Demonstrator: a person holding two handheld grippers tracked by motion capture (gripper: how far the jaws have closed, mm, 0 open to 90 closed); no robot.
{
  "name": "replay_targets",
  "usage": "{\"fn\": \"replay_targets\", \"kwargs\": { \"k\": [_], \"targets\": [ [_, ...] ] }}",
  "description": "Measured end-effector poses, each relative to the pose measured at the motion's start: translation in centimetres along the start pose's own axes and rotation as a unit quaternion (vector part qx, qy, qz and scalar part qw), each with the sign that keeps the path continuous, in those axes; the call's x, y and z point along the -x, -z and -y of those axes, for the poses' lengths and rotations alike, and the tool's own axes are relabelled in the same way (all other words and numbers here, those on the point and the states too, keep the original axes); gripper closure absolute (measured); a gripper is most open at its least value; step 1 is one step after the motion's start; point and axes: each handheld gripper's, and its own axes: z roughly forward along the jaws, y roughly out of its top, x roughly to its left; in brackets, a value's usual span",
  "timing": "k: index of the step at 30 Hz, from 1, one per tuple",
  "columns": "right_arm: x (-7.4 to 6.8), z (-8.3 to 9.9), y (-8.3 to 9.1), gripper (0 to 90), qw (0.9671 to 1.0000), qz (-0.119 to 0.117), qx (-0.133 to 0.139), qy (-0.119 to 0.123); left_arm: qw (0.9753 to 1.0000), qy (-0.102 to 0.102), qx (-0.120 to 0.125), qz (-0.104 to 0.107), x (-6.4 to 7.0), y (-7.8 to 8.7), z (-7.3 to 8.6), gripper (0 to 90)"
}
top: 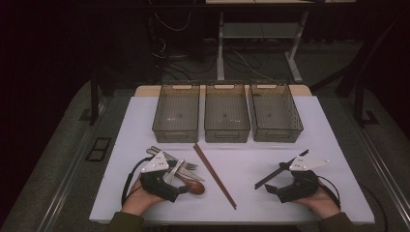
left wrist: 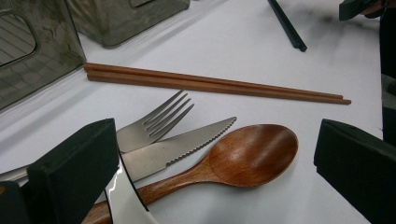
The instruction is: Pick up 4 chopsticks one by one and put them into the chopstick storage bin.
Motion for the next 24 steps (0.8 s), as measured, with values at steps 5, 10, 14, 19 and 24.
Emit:
{"fn": "replay_targets", "kwargs": {
  "k": [5, 10, 14, 19, 24],
  "targets": [
    [0.1, 0.0, 0.1, 4.4, 1.0000, -0.004, 0.001, -0.004, 1.0000, 0.002, 0.000, 0.002, 0.0, 0.0, 0.0, 0.0],
    [0.0, -0.2, 0.2, 13.4, 0.9998, -0.019, -0.005, -0.004, 1.0000, 0.005, 0.003, 0.002, 0.0, 0.2, 0.0, 0.0],
    [-0.4, -0.5, 0.1, 16.1, 0.9995, -0.029, -0.008, -0.008, 0.9999, 0.008, 0.007, 0.002, 0.1, 0.4, 0.1, 0.0],
    [-1.1, -0.9, -0.4, 23.2, 0.9991, -0.039, -0.018, 0.000, 0.9999, 0.010, 0.009, 0.004, 0.0, 0.4, 0.2, 0.0],
    [-1.7, -1.1, -0.6, 30.4, 0.9984, -0.052, -0.021, 0.004, 0.9999, 0.010, 0.012, 0.005, 0.1, 0.4, 0.1, 0.0]
  ]
}}
